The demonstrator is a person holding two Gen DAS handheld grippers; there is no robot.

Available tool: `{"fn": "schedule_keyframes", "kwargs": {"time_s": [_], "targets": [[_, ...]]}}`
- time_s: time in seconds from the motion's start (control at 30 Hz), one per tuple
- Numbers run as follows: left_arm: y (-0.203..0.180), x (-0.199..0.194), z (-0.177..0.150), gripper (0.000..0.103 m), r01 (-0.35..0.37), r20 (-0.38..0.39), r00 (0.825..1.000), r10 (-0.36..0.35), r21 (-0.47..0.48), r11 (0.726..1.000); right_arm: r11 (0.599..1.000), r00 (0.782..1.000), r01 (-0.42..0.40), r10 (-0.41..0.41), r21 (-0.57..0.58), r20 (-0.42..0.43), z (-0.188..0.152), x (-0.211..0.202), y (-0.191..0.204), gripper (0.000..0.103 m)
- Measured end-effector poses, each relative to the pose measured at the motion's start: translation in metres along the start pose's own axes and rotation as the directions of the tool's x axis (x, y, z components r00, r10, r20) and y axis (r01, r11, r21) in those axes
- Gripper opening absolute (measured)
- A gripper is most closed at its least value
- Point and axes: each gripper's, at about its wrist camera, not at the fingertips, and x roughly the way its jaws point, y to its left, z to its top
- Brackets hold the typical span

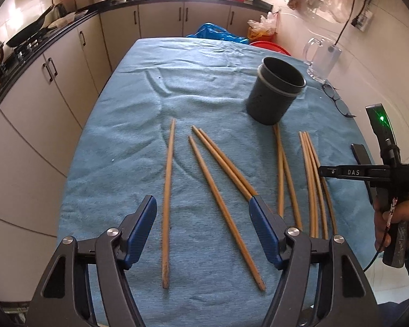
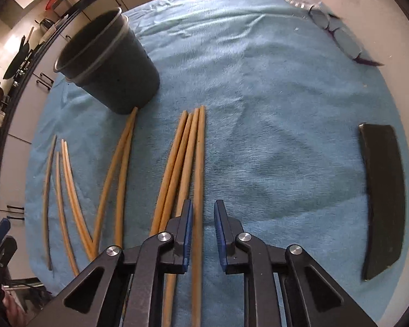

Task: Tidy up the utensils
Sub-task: 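Close the right tool on one chopstick while the left tool grasps another chopstick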

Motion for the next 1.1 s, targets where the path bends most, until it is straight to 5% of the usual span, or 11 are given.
{"fn": "schedule_keyframes", "kwargs": {"time_s": [0.3,0.6,0.7,0.83,1.1], "targets": [[-0.011,0.022,0.013,0.069,0.064,-0.068,0.996,-0.063,0.006,0.998,0.995,0.995,0.098,-0.098,-0.033,-0.006,0.012,0.005,0.002,0.009],[-0.06,0.08,0.05,0.069,0.152,-0.169,0.975,-0.147,0.016,0.988,0.997,0.997,0.075,-0.075,0.008,-0.035,0.003,-0.002,-0.023,0.009],[-0.081,0.096,0.056,0.062,0.144,-0.195,0.972,-0.128,0.073,0.987,0.998,0.998,0.057,-0.056,0.016,-0.038,-0.008,-0.004,-0.034,0.009],[-0.096,0.117,0.056,0.039,0.11,-0.25,0.965,-0.075,0.128,0.986,0.999,0.998,0.037,-0.036,0.016,-0.041,-0.014,-0.005,-0.037,0.009],[-0.104,0.133,0.055,0.034,0.074,-0.272,0.962,-0.03,0.156,0.985,1.0,0.999,0.003,-0.002,0.026,-0.048,-0.011,-0.004,-0.044,0.009]]}}
